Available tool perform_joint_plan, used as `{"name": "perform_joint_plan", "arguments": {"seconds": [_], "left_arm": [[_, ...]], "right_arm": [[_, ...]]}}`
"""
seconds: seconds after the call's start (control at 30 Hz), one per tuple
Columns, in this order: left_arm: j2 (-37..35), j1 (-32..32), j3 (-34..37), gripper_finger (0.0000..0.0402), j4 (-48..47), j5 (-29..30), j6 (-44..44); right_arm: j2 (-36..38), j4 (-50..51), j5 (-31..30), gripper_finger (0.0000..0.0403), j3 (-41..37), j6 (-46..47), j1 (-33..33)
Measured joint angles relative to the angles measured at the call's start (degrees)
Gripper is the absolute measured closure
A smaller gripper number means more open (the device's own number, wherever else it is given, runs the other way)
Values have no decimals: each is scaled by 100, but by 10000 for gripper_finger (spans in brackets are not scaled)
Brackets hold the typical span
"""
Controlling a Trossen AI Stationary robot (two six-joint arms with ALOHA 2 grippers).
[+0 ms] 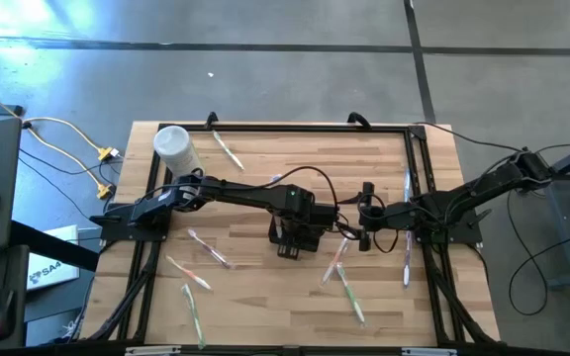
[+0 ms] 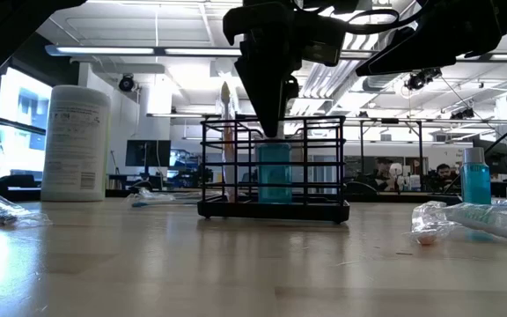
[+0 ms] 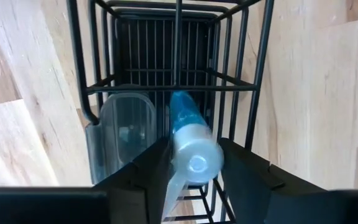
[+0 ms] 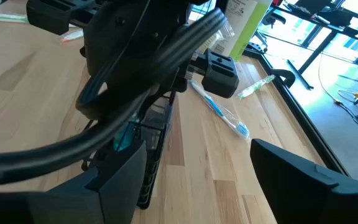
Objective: Pick & Place toothbrushing station
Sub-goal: Put the left blue mouthwash bottle into the mesh organizer
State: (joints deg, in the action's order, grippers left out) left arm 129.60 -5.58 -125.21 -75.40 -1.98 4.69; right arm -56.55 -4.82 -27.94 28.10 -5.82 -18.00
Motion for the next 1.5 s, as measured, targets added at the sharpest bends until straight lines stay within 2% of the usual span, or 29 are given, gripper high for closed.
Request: {"name": "perform_joint_plan", "arguments": {"seconds": [0.23,0.6,1.5], "left_arm": [[0,1,0,232,40,19,0],[-7,-5,-4,231,42,433,24],[-4,-3,-2,231,-155,709,245]], "right_arm": [[1,28,1,122,0,2,-1],[1,31,1,122,0,2,0],[0,37,0,122,0,2,0]]}}
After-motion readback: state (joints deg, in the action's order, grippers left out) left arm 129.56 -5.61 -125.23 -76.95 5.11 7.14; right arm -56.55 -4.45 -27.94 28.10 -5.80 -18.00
